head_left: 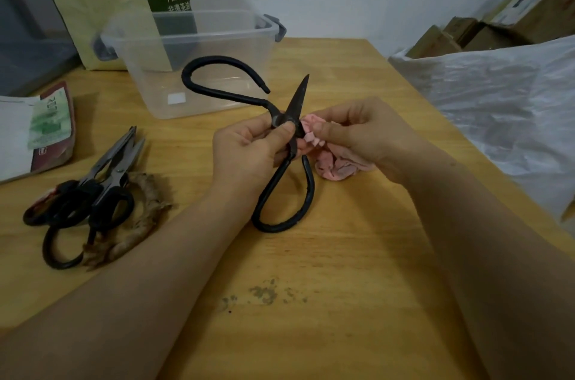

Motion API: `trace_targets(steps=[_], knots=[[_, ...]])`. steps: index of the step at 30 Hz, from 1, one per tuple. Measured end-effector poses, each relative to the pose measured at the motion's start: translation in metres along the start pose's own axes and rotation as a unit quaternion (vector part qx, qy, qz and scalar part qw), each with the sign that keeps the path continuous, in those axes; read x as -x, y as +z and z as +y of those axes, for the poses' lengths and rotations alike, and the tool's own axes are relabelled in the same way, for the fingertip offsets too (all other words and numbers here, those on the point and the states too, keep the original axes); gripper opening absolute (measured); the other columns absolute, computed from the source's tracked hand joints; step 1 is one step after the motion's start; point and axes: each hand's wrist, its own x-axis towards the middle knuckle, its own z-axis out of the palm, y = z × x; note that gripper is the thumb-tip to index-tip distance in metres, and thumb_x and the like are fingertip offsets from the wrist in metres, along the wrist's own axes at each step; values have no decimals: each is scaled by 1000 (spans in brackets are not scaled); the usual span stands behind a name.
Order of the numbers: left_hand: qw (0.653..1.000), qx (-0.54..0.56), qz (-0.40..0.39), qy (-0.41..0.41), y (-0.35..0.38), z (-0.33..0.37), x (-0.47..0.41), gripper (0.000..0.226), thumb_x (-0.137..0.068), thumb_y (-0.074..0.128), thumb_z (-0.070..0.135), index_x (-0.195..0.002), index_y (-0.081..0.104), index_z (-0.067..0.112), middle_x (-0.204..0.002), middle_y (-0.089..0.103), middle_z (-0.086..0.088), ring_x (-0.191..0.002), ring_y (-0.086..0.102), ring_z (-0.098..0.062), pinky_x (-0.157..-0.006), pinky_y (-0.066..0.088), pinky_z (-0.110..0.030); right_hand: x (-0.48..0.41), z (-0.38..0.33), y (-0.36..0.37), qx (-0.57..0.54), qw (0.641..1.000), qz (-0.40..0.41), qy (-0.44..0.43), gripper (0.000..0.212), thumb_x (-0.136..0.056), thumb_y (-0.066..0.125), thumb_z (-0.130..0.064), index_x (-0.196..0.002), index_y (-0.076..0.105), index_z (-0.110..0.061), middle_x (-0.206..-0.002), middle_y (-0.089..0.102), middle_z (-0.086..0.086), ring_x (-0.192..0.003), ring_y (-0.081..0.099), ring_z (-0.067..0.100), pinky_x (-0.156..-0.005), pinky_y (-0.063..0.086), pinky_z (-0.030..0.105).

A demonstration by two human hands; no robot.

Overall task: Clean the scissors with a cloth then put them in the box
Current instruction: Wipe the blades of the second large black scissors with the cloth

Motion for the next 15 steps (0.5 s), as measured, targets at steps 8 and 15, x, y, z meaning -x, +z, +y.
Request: trace_targets(steps=[8, 15], knots=[[1000, -1, -3, -23, 0, -3, -1, 16, -88, 58, -2, -90, 69, 9, -78, 73, -5, -71, 70, -15, -65, 57, -22, -6, 5, 15, -81, 994, 75, -16, 5, -81, 71, -4, -86, 69, -4, -61, 69, 0, -56, 66, 14, -53, 54, 23], [998, -2, 35, -55, -1, -1, -1, 15, -84, 61, -7, -76, 69, 3, -69, 70, -12, -59, 69, -21, -58, 58, -25, -11, 10, 6, 134, 991, 9, -2, 6, -86, 67, -21, -82, 71, -18, -72, 71, 1, -67, 67, 11, -71, 56, 27]])
